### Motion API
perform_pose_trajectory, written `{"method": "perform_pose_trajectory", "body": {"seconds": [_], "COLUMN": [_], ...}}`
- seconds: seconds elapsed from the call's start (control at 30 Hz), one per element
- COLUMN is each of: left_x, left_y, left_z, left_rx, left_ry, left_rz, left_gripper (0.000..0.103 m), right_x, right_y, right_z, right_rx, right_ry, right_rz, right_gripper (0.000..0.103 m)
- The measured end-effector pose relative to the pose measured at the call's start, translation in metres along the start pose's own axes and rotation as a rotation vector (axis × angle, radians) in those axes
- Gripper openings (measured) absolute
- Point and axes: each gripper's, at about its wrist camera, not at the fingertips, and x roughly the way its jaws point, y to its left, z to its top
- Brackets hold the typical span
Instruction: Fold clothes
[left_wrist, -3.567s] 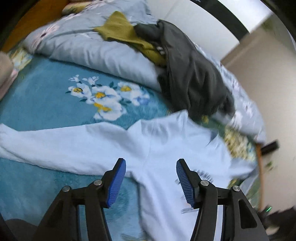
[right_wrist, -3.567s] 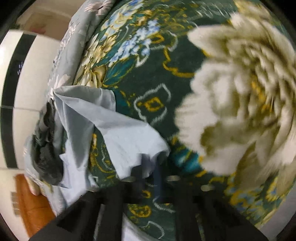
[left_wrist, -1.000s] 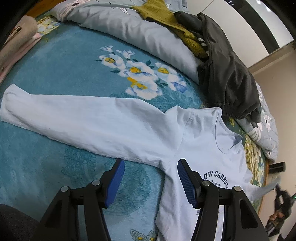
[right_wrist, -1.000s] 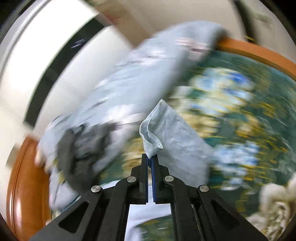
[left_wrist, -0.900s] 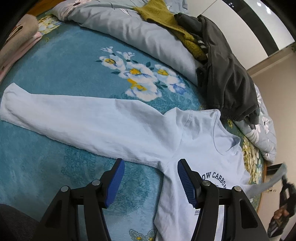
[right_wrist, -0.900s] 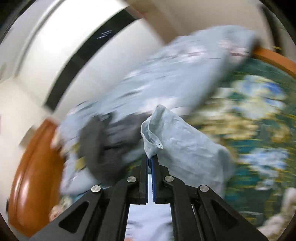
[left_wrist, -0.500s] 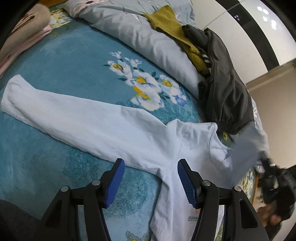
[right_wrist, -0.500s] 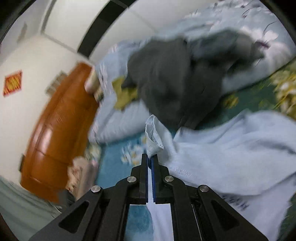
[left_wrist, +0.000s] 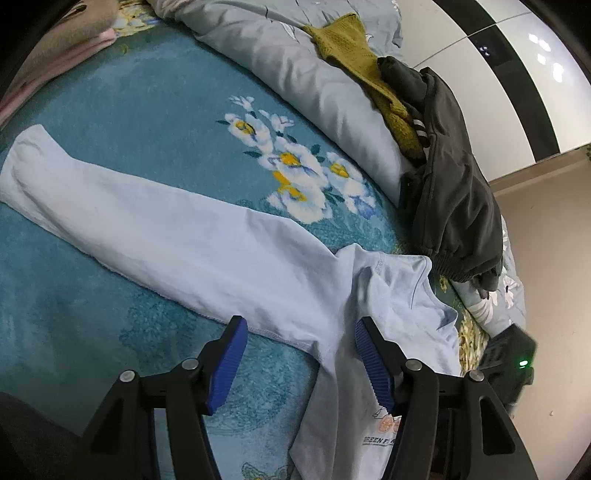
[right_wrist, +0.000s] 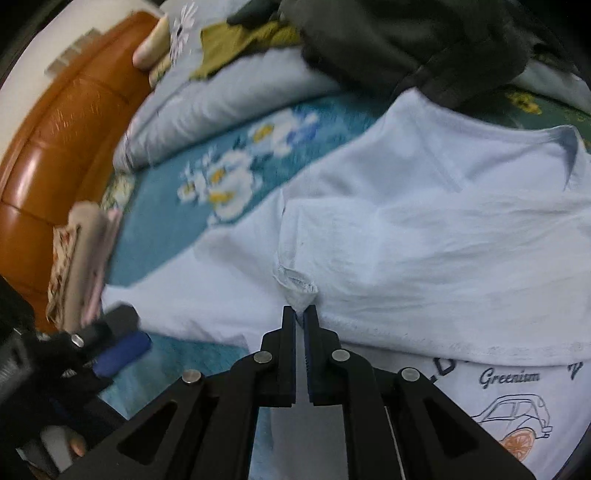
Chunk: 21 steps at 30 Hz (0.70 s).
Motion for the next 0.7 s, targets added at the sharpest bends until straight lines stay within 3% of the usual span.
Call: {"method": "perform_pose_trajectory", "body": {"seconds": [0.13,0.23,0.27,0.4,0.5,0.57,0.7], "left_x": [0.000,-0.004,-0.006,-0.029,-0.065,-0.089,-0.106], "left_y": [0.002,0.004,0.005,0.004,0.015,0.040,0.099], "left_z": [0.002,0.005,0.007,0.024,0.055,0.077,0.087], "left_rx": [-0.012,-0.030,-0.040,-0.050,-0.076,-0.150,-0.188], "left_ry": [0.001,-0.014,-0.024,-0.097,-0.181,-0.222,-0.230], "left_rz": [-0.012,-0.030,-0.037,-0.056,-0.054,-0.053,0.042], "left_gripper": [0.066,0.066,0.066,0.066,0.066,0.066,0.066], "right_x": [0.001,-0.017,-0.023,-0.054,-0.071,-0.082,-0.098], "right_y": [-0.004,-0.002,-0.003,-0.017,-0.029,-0.039,-0.055], "right_z": [-0.008,-0.011,-0.012,-0.021,-0.028,-0.033,-0.037], "right_rx": [-0.005,-0.040,-0.042,-0.015,0.008,0.038,0.123], "right_ry": [0.066,0.036,0.022,-0.032,-0.057,-0.073,-0.125], "right_rz": [0.066,0.086,0.090,0.097,0.083,0.080,0.092], "right_gripper": [0.009,0.034,0.037,0.039,0.040,0.040,0.040]}}
